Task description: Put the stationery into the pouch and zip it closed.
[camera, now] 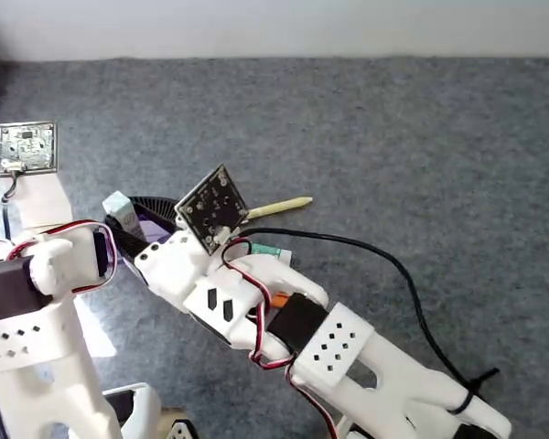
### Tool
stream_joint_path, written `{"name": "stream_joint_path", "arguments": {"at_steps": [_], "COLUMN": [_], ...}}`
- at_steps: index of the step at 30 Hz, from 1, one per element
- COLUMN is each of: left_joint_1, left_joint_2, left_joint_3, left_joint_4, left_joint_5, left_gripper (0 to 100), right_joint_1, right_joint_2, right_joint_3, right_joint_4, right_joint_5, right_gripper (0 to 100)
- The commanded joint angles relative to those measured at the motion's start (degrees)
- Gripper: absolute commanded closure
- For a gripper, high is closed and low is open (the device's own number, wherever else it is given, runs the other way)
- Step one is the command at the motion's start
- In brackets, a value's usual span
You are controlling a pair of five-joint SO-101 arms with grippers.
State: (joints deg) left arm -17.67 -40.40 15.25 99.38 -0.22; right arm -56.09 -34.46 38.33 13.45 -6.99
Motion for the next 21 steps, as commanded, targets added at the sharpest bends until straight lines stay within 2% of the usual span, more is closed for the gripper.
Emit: {"name": "stream_joint_path", "arguments": {"at_steps": [1,3,7,9,15,18,21], "left_joint_1": [0.1,0.1,0.1,0.1,0.1,0.1,0.1], "left_joint_2": [0.1,0.1,0.1,0.1,0.1,0.1,0.1], "left_joint_3": [-0.9,-0.9,-0.9,-0.9,-0.9,-0.9,-0.9], "left_joint_4": [0.6,0.6,0.6,0.6,0.6,0.6,0.6], "left_joint_5": [1.0,1.0,1.0,1.0,1.0,1.0,1.0], "left_gripper": [99,99,99,99,99,99,99], "right_joint_1": [0.0,0.0,-0.3,-0.4,1.3,3.4,9.1], "right_joint_2": [0.1,0.0,-1.8,-3.1,-10.3,-13.4,-13.8], "right_joint_3": [0.5,0.6,0.1,-0.1,-1.4,-4.2,-8.4], "right_joint_4": [-2.1,-1.9,0.7,4.0,14.3,22.7,31.6], "right_joint_5": [1.7,3.0,5.0,5.1,4.8,1.1,-3.3], "right_gripper": [98.6,96.6,83.4,80.4,85.5,86.4,86.4]}}
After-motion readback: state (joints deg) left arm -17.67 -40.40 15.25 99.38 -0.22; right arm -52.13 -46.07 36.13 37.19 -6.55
